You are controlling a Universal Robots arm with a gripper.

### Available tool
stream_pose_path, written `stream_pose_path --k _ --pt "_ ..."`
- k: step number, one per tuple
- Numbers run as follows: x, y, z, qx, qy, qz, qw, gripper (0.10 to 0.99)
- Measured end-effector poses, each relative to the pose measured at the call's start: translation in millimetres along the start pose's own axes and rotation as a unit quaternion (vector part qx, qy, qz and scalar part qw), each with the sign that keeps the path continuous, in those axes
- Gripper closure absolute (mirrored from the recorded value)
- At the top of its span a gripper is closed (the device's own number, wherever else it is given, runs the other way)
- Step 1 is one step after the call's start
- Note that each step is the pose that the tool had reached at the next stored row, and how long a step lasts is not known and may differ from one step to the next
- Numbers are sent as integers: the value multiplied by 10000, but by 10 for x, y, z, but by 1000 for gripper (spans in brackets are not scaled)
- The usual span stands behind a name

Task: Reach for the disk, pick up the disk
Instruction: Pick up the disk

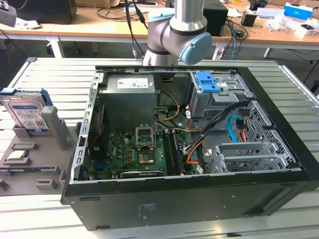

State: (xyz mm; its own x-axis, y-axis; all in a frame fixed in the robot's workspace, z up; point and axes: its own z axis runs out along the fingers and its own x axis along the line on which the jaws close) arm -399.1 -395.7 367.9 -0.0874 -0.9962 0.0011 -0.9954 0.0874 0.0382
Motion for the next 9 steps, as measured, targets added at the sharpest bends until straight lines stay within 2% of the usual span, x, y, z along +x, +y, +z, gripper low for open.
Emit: stream_pose_path --k 1,2,3,6,7,9 --pt "0 0 0 0 0 0 10000 973" --pt "0 0 0 0 0 0 10000 918" --pt "0 0 0 0 0 1 10000 918" --pt "0 0 0 0 0 1 10000 729" --pt "0 0 0 0 0 2 10000 729" --pt "0 0 0 0 0 2 10000 608"
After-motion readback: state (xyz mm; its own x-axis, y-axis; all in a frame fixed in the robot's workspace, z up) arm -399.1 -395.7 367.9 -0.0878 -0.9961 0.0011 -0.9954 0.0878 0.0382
